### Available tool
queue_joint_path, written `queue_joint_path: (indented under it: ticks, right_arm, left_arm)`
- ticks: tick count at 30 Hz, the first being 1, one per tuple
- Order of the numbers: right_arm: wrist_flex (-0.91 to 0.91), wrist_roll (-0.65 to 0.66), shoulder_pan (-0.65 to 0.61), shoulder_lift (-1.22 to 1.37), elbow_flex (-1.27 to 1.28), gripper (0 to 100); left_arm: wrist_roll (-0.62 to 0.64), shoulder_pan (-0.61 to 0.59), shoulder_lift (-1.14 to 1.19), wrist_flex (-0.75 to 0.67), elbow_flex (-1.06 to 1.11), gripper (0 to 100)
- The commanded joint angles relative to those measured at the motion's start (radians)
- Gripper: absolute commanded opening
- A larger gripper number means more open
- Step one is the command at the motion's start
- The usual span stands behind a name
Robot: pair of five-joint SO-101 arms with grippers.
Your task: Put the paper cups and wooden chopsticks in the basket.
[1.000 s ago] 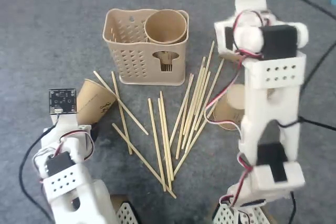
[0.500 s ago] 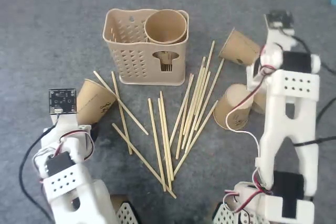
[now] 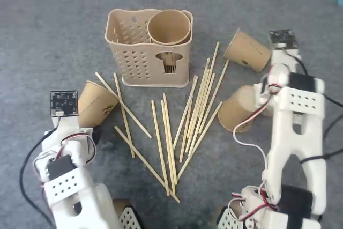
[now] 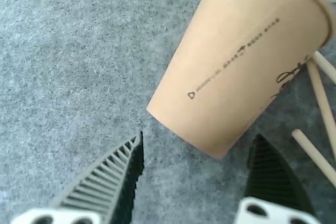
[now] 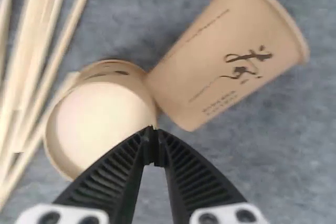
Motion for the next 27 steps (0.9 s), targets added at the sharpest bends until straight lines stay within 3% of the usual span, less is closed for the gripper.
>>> queue_joint_path:
  ticks: [1,8,14,20,27]
  right_arm:
    - [-0.005,0.071,0.093,0.008,0.058,1.9]
    - [0.007,0.207,0.315,0.005,0.068,1.9]
    - [0.119,0.212,0.34,-0.11,-0.041,2.2]
    - [0.234,0.107,0.162,-0.257,-0.13,3.4]
    - [0.292,-0.032,-0.113,-0.275,-0.087,15.7]
  left_arm:
    - [-0.009,0.011,-0.017,-0.015,-0.004,30]
    - [-0.009,0.011,-0.017,-0.015,-0.004,30]
    - [-0.009,0.012,-0.017,-0.015,-0.004,30]
    - [-0.009,0.012,-0.017,-0.015,-0.004,30]
    - [-0.009,0.008,-0.018,-0.014,-0.004,30]
